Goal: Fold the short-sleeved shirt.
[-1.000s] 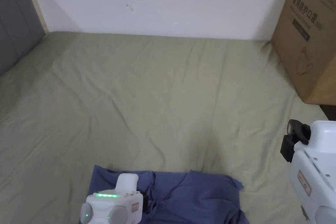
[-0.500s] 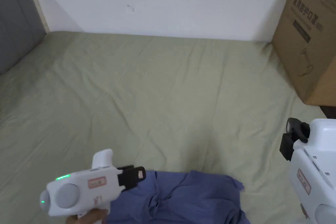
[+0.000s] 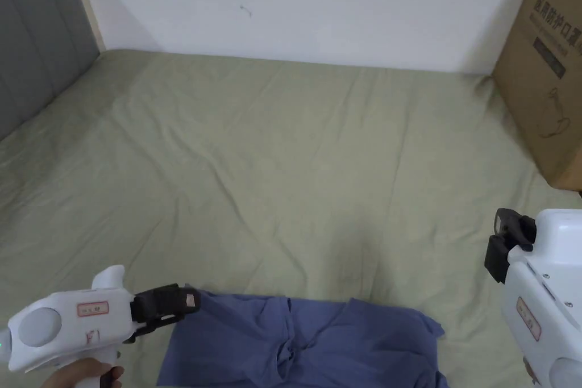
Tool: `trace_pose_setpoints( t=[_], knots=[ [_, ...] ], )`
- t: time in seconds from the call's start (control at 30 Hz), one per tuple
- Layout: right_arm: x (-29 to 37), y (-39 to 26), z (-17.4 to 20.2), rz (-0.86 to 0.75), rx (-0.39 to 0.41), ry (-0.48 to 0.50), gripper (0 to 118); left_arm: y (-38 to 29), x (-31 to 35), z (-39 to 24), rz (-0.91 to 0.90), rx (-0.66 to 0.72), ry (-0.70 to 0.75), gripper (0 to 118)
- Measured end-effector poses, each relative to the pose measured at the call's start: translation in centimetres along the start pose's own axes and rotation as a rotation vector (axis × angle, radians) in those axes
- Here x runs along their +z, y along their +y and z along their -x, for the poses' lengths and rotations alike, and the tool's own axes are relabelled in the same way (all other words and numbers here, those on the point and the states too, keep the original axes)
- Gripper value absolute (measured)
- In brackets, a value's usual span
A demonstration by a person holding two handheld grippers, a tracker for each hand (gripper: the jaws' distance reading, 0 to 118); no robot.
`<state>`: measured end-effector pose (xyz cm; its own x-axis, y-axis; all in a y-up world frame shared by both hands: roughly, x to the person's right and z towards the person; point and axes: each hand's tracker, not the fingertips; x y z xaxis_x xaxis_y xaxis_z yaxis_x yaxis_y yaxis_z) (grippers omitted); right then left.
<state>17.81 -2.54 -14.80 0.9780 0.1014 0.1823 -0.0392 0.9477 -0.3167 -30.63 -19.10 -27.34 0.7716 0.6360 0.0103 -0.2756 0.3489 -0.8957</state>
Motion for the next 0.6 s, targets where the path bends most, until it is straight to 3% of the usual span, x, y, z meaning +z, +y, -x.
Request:
trace_pose_setpoints(
  t=[0.17, 0.23, 0.33, 0.37, 0.4, 0.47, 0.6],
  knots=[
    [-0.5, -0.3, 0.3, 0.022, 0.024, 0.003, 0, -0.3, -4.1, 2.2, 0.093, -0.107, 0.049, 98],
    [-0.5, -0.4, 0.3, 0.024, 0.029, -0.002, 0, -0.6, -5.2, 2.1, 0.117, -0.127, 0.061, 72],
    [-0.5, -0.6, 0.2, 0.029, 0.035, -0.007, 0, -1.0, -5.2, 1.5, 0.102, -0.164, 0.078, 55],
    [-0.5, -0.6, 0.2, 0.03, 0.034, -0.007, 0, -0.8, -5.1, 1.5, 0.099, -0.173, 0.074, 41],
    [-0.5, -0.6, 0.1, 0.031, 0.034, -0.007, 0, -0.8, -5.1, 1.7, 0.109, -0.162, 0.074, 17],
    [-0.6, -0.6, 0.1, 0.034, 0.035, -0.009, 0, -0.8, -5.2, 1.4, 0.122, -0.155, 0.052, 12],
    [-0.7, -0.3, 0.2, 0.026, 0.024, -0.008, 0, -1.1, -3.3, -0.6, 0.06, -0.273, 0.095, 11]
  ],
)
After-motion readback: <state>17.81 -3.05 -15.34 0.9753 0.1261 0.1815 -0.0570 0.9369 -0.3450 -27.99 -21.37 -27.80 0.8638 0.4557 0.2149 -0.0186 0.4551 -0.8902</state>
